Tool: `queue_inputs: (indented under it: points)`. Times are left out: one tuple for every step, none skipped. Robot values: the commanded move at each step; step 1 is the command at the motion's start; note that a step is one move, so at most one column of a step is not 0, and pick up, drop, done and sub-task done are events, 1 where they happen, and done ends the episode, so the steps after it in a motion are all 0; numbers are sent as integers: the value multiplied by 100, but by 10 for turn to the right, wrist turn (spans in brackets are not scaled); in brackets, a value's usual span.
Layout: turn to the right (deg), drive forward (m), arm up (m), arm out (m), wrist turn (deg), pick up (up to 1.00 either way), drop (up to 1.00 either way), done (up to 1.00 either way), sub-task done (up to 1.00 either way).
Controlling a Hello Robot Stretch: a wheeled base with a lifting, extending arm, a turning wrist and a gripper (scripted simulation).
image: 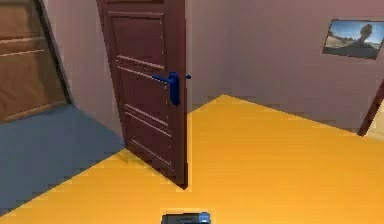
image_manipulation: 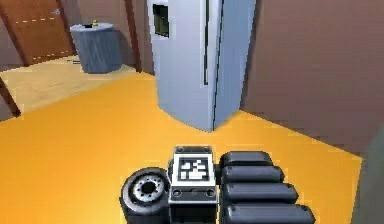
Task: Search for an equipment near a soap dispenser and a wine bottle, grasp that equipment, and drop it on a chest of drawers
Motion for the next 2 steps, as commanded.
queue_inputs:
  points:
    - [390, 0, 0, 0, 0, 0, 0, 0, 0]
    - [0, 20, 0, 0, 0, 0, 0, 0, 0]
